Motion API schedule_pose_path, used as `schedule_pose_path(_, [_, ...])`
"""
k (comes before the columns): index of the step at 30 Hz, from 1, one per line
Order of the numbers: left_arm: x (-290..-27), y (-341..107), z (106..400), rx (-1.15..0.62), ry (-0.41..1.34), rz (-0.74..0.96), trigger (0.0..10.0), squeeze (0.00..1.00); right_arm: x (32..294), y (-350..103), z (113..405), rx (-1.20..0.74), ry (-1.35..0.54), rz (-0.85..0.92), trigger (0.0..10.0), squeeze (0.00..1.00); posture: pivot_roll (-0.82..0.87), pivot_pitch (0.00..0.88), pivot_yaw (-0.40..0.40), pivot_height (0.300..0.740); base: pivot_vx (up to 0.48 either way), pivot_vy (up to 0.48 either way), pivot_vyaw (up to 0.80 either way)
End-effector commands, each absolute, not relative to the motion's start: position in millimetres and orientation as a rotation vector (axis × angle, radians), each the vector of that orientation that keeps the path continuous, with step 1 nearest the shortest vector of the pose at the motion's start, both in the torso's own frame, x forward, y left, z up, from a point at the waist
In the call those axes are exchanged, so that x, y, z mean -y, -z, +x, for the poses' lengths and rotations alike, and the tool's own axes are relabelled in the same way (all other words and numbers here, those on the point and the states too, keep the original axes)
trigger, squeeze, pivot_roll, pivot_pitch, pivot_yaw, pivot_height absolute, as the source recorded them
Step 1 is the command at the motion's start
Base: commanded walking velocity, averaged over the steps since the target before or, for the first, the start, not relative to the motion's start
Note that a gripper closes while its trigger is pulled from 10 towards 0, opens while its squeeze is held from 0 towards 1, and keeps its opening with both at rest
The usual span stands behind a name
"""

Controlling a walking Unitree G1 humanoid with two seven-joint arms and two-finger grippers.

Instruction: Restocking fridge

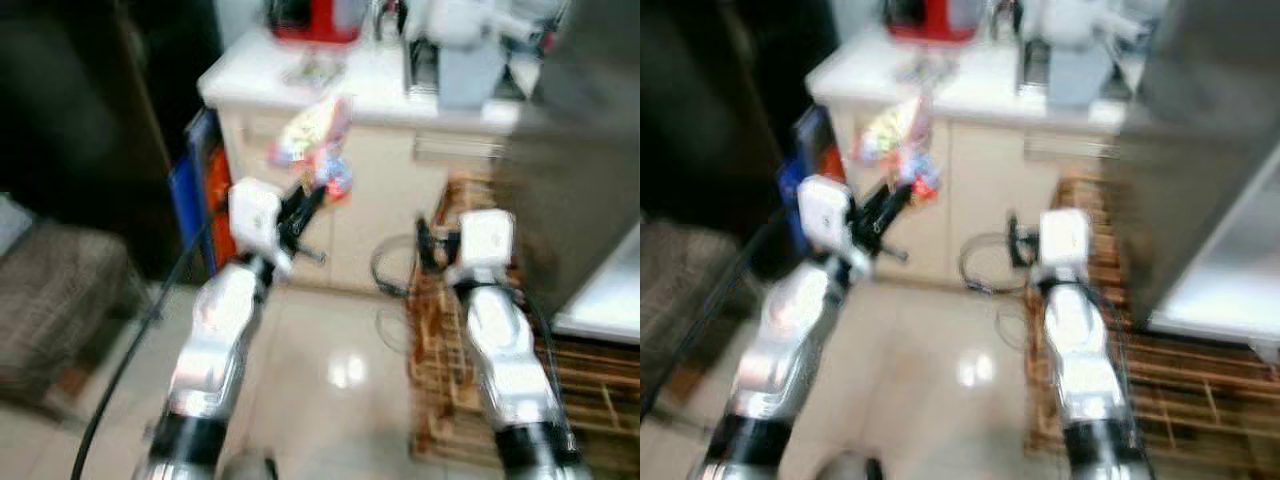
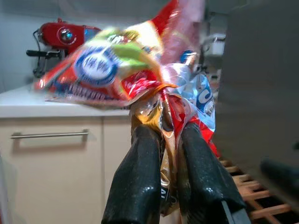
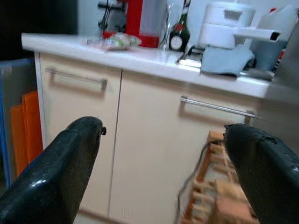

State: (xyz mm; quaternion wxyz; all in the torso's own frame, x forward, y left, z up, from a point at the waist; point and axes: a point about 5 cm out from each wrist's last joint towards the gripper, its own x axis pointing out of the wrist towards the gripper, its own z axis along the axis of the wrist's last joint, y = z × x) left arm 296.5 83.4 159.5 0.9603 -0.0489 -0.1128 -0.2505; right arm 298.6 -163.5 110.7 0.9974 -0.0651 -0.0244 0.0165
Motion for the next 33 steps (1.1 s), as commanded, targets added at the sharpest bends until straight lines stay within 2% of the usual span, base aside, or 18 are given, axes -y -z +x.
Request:
schedule_pose_path(1, [-82, -167, 298, 0.257, 0.525, -0.097, 10.0, 0.0, 165, -110, 300, 0.046, -0.023, -0.119, 10.0, 0.0, -0.12, 0.0, -0.001, 0.74, 0.0, -0.469, 0.0])
schedule_pose_path(12, [-79, -166, 297, 0.252, 0.563, -0.101, 10.0, 0.0, 189, -95, 287, -0.017, 0.049, -0.155, 10.0, 0.0, -0.13, 0.0, 0.005, 0.74, 0.0, -0.463, 0.0])
schedule_pose_path(16, [-78, -167, 296, 0.256, 0.581, -0.107, 10.0, 0.0, 206, -78, 275, -0.099, 0.085, -0.192, 10.0, 0.0, -0.13, 0.0, 0.008, 0.74, 0.0, -0.461, 0.0])
schedule_pose_path(20, [-78, -169, 295, 0.268, 0.592, -0.127, 10.0, 0.0, 238, -50, 251, -0.246, 0.186, -0.263, 10.0, 0.0, -0.13, 0.0, 0.013, 0.74, 0.0, -0.446, 0.0])
schedule_pose_path(23, [-78, -169, 296, 0.264, 0.601, -0.136, 10.0, 0.0, 264, -37, 235, -0.328, 0.317, -0.31, 10.0, 0.0, -0.14, 0.0, 0.019, 0.74, 0.117, -0.087, 0.0])
schedule_pose_path(33, [-76, -165, 298, 0.229, 0.621, -0.134, 10.0, 0.0, 296, -30, 219, -0.419, 0.492, -0.403, 10.0, 0.0, -0.14, 0.0, 0.027, 0.74, 0.0, 0.0, 0.0])
